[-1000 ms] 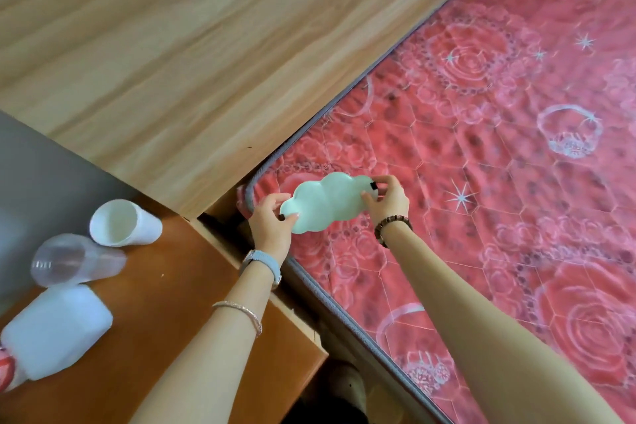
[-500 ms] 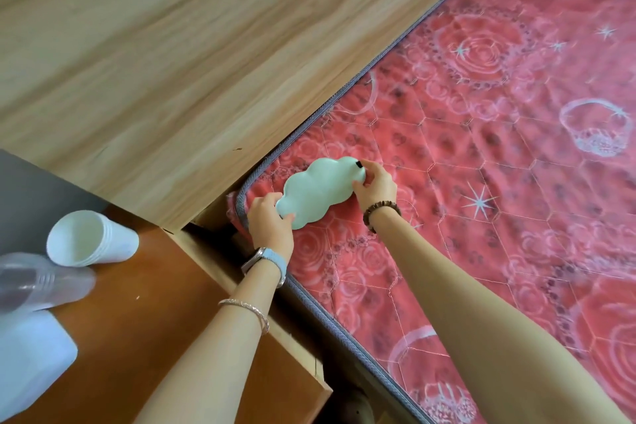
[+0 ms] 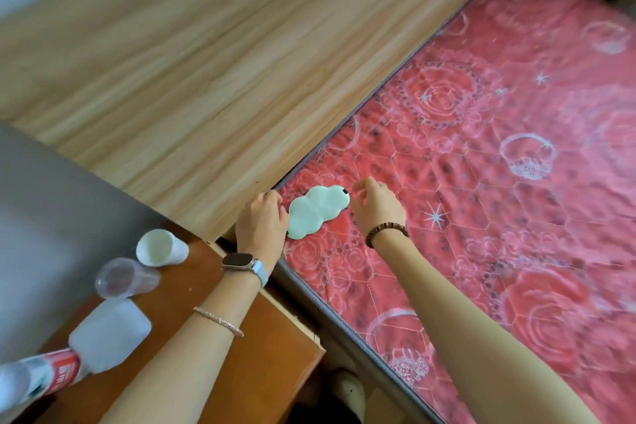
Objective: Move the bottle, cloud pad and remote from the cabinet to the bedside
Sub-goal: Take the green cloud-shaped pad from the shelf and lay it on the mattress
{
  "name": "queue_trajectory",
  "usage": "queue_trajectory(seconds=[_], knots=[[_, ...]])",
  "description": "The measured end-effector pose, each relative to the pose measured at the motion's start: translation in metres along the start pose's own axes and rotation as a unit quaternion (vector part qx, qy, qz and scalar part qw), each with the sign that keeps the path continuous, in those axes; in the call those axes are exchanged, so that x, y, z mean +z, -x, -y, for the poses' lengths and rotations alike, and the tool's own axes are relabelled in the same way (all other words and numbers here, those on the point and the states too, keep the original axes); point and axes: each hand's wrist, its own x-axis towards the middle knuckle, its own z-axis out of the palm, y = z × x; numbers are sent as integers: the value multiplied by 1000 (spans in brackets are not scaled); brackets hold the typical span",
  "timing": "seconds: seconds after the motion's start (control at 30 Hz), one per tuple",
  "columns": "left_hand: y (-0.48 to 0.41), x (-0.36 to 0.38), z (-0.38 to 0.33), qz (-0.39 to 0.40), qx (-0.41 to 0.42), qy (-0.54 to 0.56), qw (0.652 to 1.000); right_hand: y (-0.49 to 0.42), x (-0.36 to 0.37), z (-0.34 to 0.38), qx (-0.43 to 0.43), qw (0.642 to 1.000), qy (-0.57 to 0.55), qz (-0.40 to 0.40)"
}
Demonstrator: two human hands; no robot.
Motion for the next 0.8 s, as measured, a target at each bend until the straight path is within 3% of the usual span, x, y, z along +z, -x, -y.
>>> queue_trajectory(seconds=[0.23,0.37,0.8], knots=[[60,-129,-47,39,68,-44,996,100,-131,32,-81,994,74,-18],[79,-171,-64,45,85,-44,994,137,-184,38,-85,993,67,-45],[105,-231,-98,43,187,-26,981,244,-252,14,-49,992,63,-92]])
